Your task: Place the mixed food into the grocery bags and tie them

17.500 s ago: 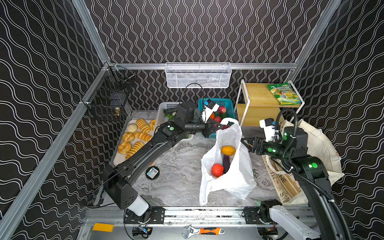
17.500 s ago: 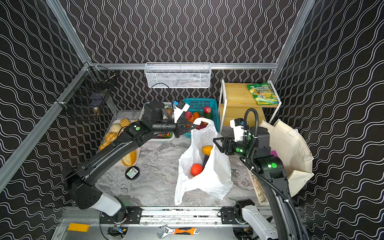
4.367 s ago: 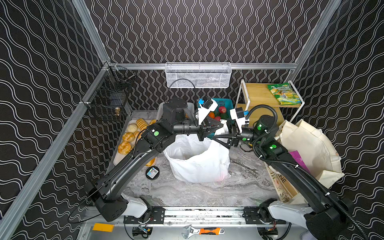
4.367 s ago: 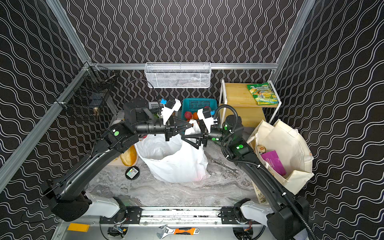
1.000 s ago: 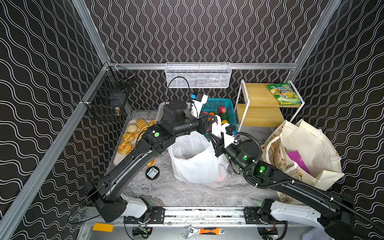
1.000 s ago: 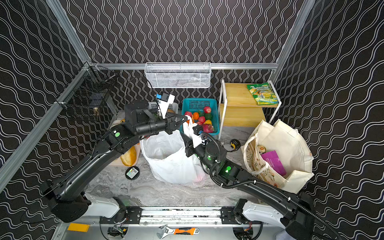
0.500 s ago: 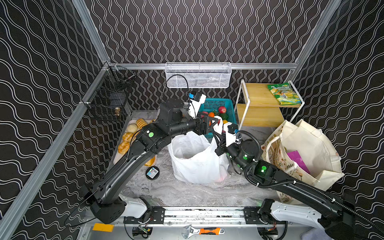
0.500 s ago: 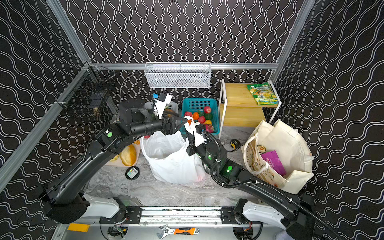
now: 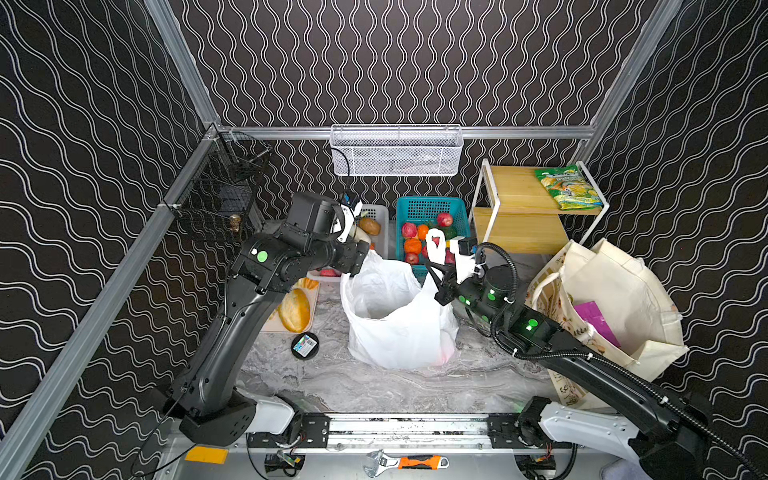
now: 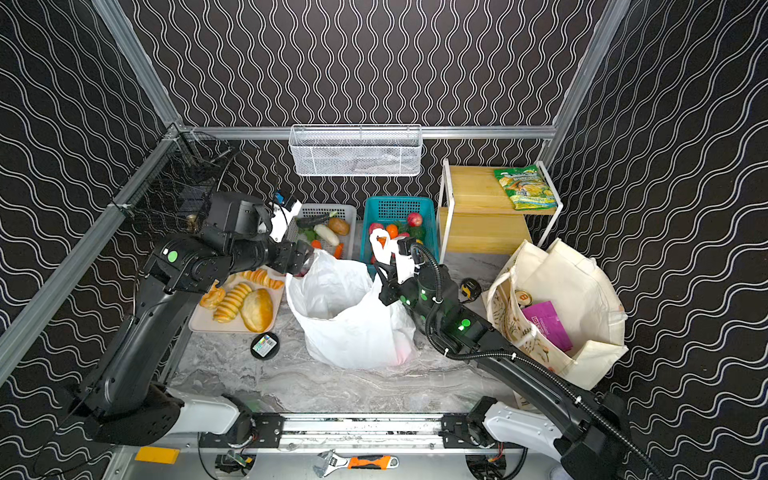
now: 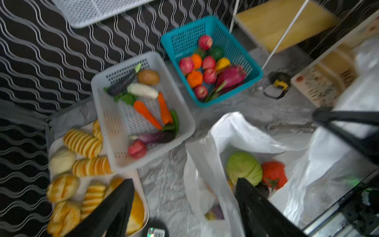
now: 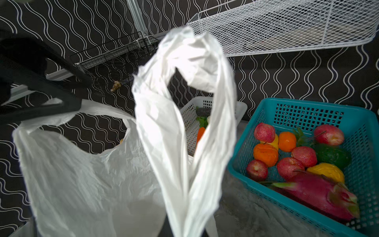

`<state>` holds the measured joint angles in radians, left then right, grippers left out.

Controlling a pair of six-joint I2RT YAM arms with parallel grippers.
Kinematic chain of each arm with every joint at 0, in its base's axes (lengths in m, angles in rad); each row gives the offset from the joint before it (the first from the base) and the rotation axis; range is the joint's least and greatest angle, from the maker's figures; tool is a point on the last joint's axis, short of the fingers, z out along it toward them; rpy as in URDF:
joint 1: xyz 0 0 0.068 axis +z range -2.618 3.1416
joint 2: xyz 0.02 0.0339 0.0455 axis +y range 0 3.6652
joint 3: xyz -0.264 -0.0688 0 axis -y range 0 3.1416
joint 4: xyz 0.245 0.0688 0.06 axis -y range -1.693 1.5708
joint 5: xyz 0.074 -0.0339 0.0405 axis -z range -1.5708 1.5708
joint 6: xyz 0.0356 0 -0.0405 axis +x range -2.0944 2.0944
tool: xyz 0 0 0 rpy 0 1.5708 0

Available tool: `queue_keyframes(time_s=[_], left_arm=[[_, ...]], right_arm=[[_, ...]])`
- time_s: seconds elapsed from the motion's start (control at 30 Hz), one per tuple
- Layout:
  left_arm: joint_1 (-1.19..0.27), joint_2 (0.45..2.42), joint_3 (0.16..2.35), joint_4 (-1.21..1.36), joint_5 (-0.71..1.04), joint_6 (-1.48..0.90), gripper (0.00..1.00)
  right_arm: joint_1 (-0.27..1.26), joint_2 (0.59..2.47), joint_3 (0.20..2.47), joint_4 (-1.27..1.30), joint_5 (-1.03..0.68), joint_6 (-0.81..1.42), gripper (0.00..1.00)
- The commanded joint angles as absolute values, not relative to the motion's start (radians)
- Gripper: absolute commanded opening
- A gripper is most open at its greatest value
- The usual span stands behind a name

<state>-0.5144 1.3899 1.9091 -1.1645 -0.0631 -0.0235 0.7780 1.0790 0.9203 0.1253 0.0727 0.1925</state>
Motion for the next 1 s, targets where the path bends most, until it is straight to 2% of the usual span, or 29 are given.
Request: queue_keyframes(time_s=[0.0,0.13,0.43,0.5,0.63,0.7,0.83,0.9,0.97], left_arm=[[-0.495,1.379,1.903,-1.227,0.071,0.009,0.79],[-0.489,1.371,1.914,-1.208,0.119,0.005,0.8],[-0.489,1.352,1.957,-1.255,0.199,0.05,0.89],[-0.489,1.351,1.966,-1.278,0.192,0.063,0.86],[-0.489,1.36,1.98,-1.324,0.194,0.096,0.72],[-0.489,1.361,1.985,-1.328,0.225,0.106,0.65],[-0.489,1.356,1.968,-1.287,0.288,0.107,0.56],[-0.489,1.361,1.962,-1.273,0.321,0.106,0.54],[-0.488,1.367,1.964,-1.266,0.358,0.11,0.6]], right_arm=[[0.778,1.092,0.947,0.103,0.066,0.209,0.0],[0.778,1.114,0.971,0.065,0.075,0.21,0.0],[0.778,1.133,0.985,0.063,0.064,0.218,0.0],[0.778,1.137,0.986,0.062,0.062,0.216,0.0],[0.777,1.145,0.991,0.061,0.056,0.216,0.0],[0.776,1.149,0.992,0.058,0.054,0.218,0.0],[0.776,1.155,0.992,0.058,0.048,0.218,0.0],[0.776,1.155,0.992,0.057,0.048,0.219,0.0],[0.776,1.155,0.992,0.054,0.046,0.218,0.0]])
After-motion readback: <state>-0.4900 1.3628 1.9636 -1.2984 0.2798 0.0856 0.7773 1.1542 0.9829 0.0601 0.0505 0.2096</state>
